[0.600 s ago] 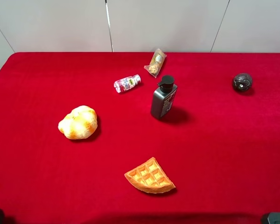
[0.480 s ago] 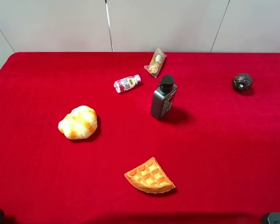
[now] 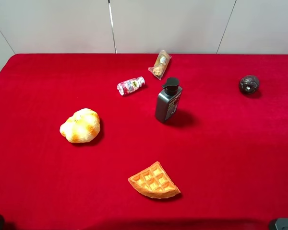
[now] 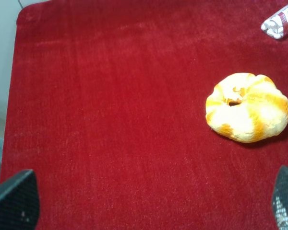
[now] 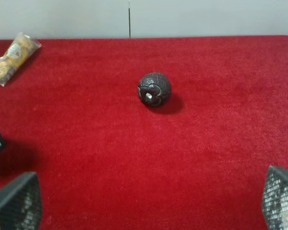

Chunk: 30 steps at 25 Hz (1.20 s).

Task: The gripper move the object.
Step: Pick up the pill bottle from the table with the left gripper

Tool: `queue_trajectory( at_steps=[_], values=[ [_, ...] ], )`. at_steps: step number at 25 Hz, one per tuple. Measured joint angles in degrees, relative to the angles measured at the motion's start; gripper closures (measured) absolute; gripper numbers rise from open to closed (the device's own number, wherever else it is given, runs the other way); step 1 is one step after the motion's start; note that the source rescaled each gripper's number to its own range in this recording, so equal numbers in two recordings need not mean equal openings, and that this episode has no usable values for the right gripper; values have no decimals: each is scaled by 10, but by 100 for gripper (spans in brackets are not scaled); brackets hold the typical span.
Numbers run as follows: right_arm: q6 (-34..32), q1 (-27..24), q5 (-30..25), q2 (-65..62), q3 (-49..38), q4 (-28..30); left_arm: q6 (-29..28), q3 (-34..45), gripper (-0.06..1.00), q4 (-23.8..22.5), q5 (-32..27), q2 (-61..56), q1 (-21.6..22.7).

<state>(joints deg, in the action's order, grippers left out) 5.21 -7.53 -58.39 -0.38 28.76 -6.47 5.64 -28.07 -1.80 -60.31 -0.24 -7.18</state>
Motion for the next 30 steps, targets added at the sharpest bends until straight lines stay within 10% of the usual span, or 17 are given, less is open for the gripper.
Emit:
queue_trajectory(
  at_steps=[10,30],
  values=[
    [0,0,0,0,0,0,0,-11,-3,0,7,47,0],
    [0,0,0,0,0,0,33,-241,1,4,65,554,0]
  ],
)
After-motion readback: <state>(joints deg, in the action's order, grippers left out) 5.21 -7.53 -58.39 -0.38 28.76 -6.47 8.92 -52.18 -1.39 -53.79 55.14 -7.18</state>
